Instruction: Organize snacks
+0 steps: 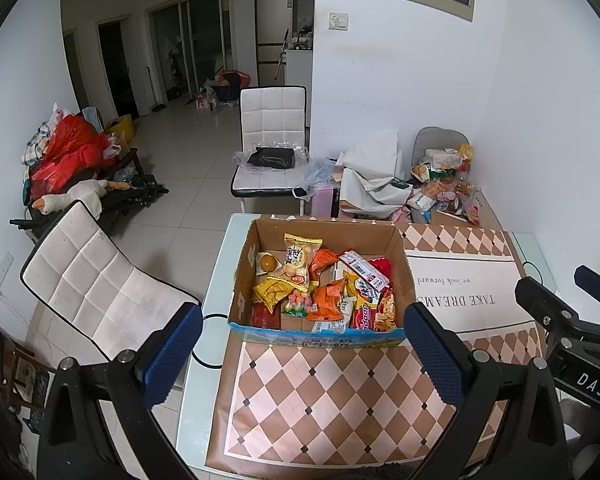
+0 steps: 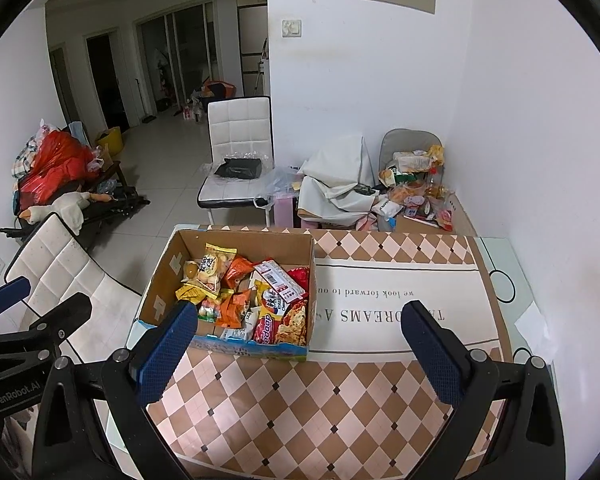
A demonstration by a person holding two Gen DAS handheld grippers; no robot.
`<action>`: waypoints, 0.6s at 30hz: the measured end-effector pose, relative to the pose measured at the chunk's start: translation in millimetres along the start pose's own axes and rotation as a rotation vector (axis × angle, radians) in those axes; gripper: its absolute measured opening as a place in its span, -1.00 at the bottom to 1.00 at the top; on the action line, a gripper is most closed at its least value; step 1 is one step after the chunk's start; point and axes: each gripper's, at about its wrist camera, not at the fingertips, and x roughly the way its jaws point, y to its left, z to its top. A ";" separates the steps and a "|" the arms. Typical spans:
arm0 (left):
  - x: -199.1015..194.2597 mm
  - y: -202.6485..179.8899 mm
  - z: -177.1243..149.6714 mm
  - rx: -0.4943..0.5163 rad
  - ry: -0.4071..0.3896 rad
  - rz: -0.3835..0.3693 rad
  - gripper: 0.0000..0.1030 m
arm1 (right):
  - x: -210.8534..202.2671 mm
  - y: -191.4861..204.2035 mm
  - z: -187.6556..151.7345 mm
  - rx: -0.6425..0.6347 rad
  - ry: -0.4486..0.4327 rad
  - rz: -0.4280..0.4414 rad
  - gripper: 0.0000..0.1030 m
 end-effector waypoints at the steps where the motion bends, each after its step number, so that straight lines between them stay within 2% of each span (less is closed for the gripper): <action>1: -0.2 -0.6 -1.1 -0.003 0.001 0.001 1.00 | -2.5 -1.7 -0.4 0.000 -0.003 -0.001 1.00; 18: -2.2 -3.7 -5.6 -0.011 0.001 0.004 1.00 | -11.0 -5.5 0.9 -0.003 -0.010 -0.003 1.00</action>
